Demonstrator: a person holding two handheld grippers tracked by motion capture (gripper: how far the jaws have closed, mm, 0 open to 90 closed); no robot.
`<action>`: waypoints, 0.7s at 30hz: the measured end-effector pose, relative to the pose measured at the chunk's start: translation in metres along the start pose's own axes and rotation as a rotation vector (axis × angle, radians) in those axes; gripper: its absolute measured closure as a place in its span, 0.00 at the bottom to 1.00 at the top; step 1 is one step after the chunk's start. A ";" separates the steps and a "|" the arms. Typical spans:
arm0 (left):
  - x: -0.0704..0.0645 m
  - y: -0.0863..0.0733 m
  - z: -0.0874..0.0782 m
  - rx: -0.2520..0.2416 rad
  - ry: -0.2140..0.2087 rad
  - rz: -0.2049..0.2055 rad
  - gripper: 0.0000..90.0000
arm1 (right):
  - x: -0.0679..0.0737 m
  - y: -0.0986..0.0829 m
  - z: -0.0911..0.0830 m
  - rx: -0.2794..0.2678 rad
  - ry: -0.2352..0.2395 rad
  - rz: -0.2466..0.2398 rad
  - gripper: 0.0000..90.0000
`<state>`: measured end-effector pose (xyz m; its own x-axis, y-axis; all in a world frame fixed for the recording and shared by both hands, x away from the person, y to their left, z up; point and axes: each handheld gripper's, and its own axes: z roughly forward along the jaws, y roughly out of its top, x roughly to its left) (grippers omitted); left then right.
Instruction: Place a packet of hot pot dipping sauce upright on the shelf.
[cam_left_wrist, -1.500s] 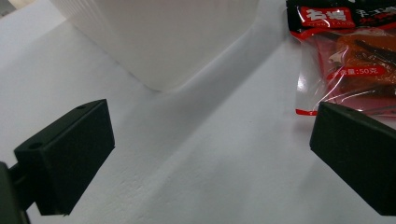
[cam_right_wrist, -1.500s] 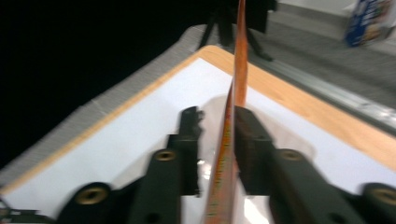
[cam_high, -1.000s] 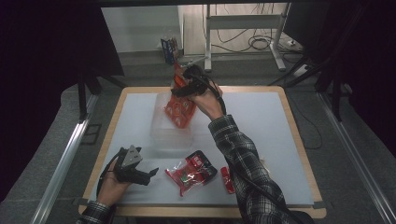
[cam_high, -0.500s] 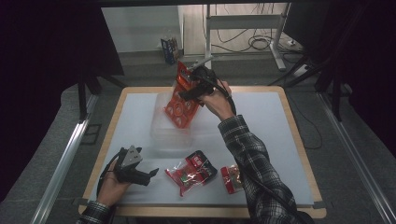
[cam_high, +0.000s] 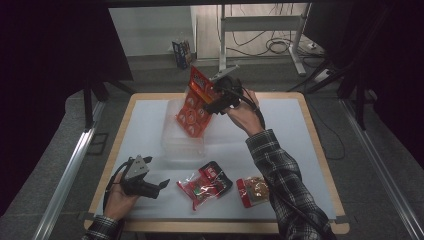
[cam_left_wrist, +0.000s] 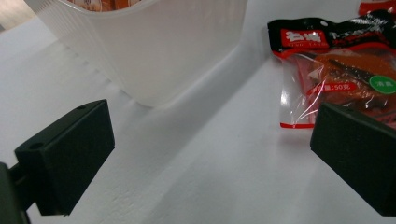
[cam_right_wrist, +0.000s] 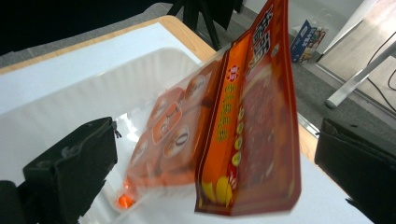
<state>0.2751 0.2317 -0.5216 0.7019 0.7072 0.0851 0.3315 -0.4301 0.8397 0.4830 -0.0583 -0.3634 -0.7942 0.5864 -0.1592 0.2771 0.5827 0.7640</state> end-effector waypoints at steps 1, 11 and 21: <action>0.001 0.000 0.000 -0.003 -0.001 -0.003 0.00 | 0.001 -0.003 -0.002 0.001 0.001 0.000 0.00; 0.002 0.000 -0.001 -0.016 -0.002 -0.008 0.00 | 0.005 -0.025 -0.017 -0.014 0.032 0.012 0.00; 0.001 -0.001 0.001 -0.002 0.011 0.019 0.01 | 0.014 -0.047 -0.030 -0.044 0.062 0.016 0.00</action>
<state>0.2764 0.2321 -0.5228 0.7008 0.7052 0.1075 0.3166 -0.4425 0.8390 0.4423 -0.0943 -0.3827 -0.8221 0.5588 -0.1089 0.2669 0.5471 0.7934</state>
